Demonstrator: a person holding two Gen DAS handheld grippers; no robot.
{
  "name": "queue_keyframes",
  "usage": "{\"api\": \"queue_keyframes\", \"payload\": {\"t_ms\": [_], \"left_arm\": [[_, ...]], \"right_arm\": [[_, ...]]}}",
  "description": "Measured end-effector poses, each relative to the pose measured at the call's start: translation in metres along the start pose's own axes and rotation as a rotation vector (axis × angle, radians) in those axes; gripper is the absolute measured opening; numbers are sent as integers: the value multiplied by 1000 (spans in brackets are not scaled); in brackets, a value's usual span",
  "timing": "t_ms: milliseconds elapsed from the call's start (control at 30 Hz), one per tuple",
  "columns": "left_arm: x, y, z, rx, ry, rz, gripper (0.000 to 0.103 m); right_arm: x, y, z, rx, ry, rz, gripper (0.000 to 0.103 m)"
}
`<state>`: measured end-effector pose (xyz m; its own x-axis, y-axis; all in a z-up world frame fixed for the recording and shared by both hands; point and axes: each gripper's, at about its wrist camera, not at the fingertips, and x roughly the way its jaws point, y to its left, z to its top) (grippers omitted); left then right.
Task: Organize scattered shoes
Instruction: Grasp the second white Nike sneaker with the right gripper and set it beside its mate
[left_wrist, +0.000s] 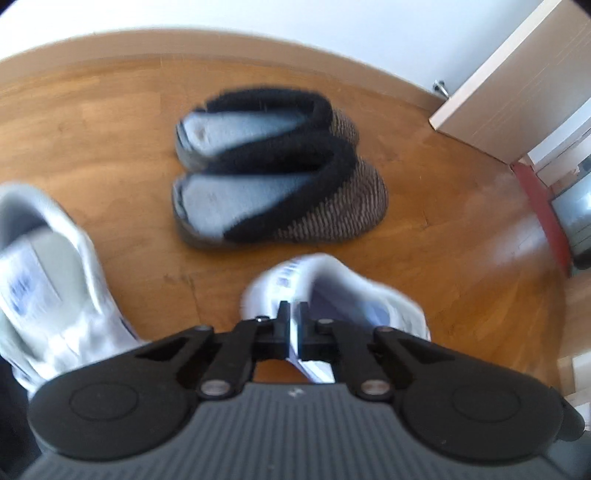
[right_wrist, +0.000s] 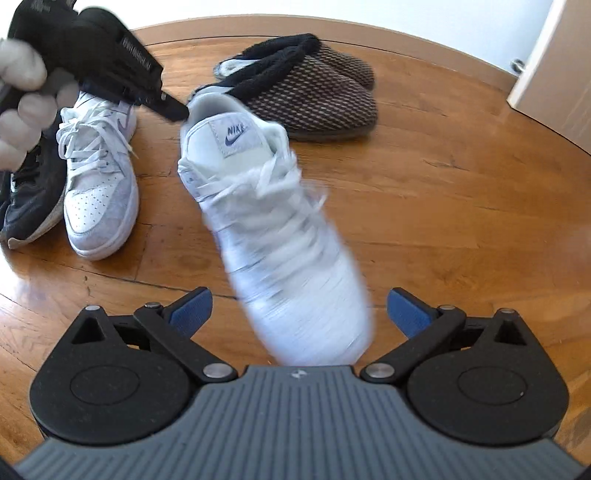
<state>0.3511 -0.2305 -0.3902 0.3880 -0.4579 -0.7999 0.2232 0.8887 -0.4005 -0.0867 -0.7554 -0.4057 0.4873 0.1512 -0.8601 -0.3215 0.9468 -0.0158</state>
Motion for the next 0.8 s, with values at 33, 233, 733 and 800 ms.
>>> {"api": "queue_keyframes", "payload": {"t_ms": [33, 233, 733, 800], "left_arm": [[-7, 2, 2, -5, 0, -13, 10], [-74, 9, -6, 198, 33, 90, 39], [-316, 48, -45, 207, 29, 284, 60], [-324, 49, -45, 227, -24, 274, 61]], "right_arm": [[5, 4, 4, -26, -1, 6, 102], [51, 15, 34, -38, 46, 26, 102], [112, 94, 100, -212, 64, 42, 89], [119, 97, 115, -178, 63, 50, 89]]}}
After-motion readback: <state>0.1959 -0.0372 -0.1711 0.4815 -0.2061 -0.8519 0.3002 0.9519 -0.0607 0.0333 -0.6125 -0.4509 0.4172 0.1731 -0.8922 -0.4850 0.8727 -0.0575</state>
